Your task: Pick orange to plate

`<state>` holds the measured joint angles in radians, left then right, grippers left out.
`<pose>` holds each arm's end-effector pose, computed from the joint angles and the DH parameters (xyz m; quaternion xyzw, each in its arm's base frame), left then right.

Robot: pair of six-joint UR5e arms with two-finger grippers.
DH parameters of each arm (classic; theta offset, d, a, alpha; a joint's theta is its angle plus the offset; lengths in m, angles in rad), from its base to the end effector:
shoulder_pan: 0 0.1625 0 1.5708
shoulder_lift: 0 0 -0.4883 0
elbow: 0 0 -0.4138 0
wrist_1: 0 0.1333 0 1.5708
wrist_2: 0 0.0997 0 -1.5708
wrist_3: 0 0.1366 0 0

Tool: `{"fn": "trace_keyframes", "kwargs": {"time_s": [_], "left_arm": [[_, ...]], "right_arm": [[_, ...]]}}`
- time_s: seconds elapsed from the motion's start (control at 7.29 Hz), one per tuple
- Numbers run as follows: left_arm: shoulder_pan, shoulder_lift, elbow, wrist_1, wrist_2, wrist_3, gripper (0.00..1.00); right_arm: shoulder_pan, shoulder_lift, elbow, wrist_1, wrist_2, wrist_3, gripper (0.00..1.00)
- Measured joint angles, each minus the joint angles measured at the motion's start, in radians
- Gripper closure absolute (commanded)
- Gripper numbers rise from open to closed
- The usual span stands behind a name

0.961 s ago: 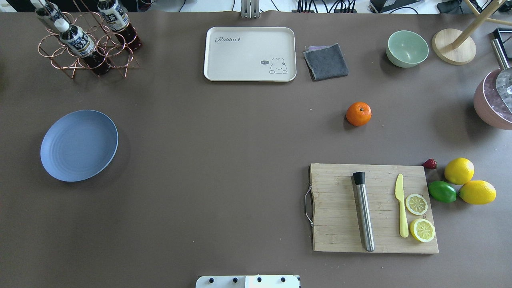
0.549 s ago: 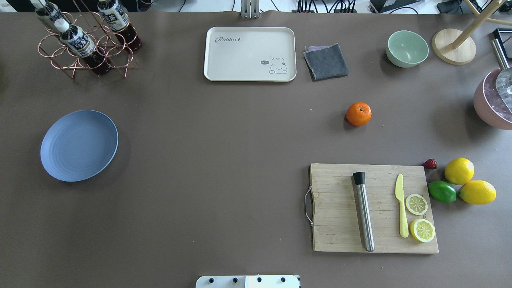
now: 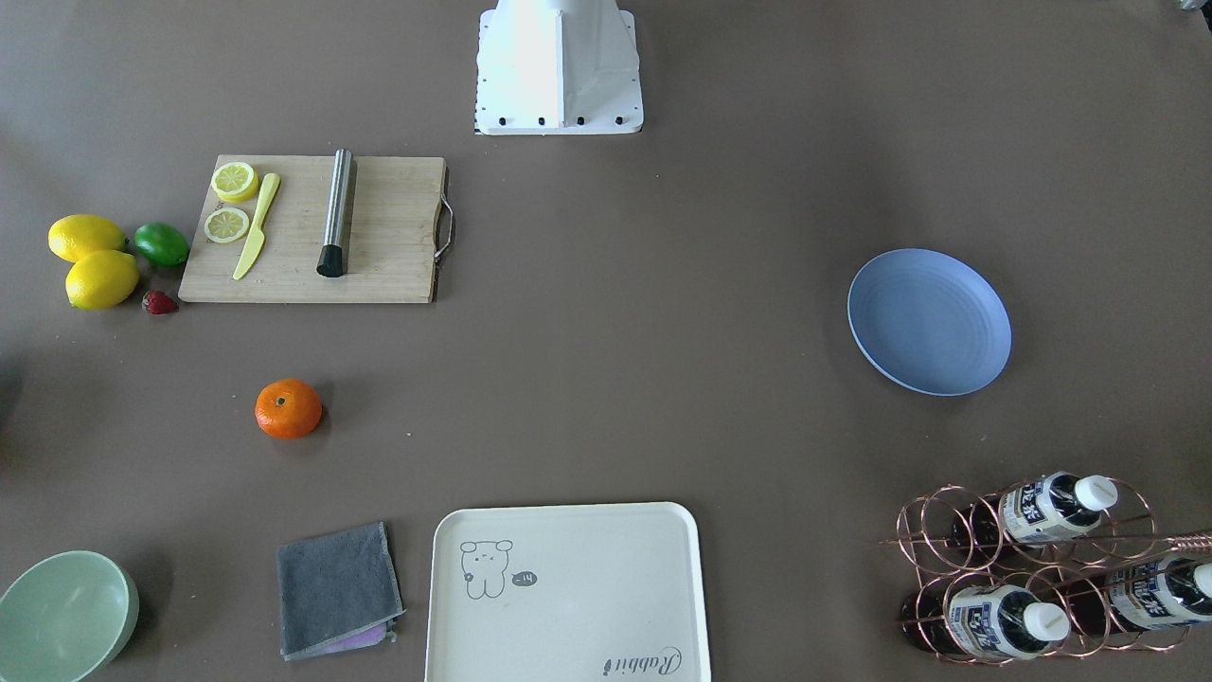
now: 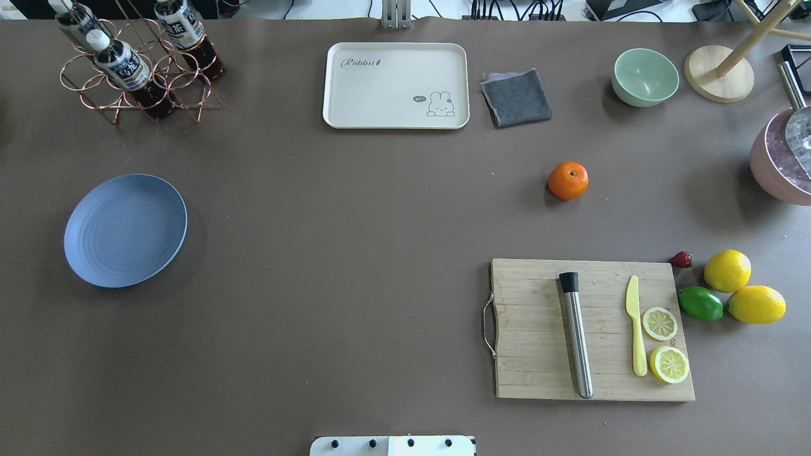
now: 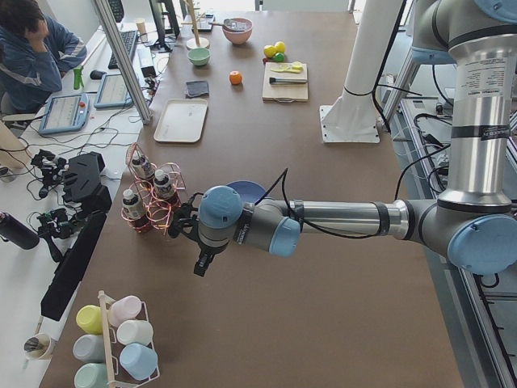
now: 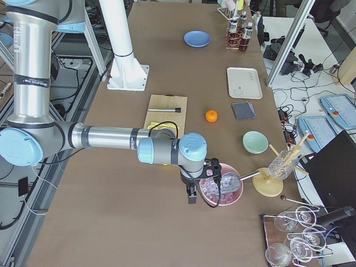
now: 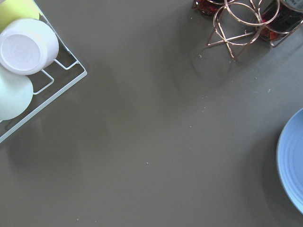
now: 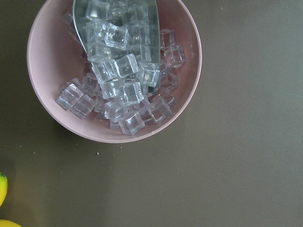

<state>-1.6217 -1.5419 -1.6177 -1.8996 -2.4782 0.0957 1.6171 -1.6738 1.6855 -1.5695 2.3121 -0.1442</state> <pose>-0.0522 -0.5200 0.6884 0.1863 0.4192 0.0954 0.8834 0.0625 -0.4622 0.7428 0.0405 -0.3600 -0.0480 0.9308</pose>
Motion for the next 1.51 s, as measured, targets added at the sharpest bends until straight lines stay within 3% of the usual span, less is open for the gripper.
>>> {"fn": "trace_keyframes", "kwargs": {"time_s": [1.24,1.51], "left_arm": [[0.117,-0.013,0.005,-0.054,-0.003,-0.208,0.03],[0.207,0.010,0.016,-0.190,0.012,-0.384,0.03]], "right_arm": [[-0.011,0.011,0.104,0.001,0.053,0.098,0.00],[-0.068,0.012,0.141,0.002,0.052,0.218,0.00]]}}
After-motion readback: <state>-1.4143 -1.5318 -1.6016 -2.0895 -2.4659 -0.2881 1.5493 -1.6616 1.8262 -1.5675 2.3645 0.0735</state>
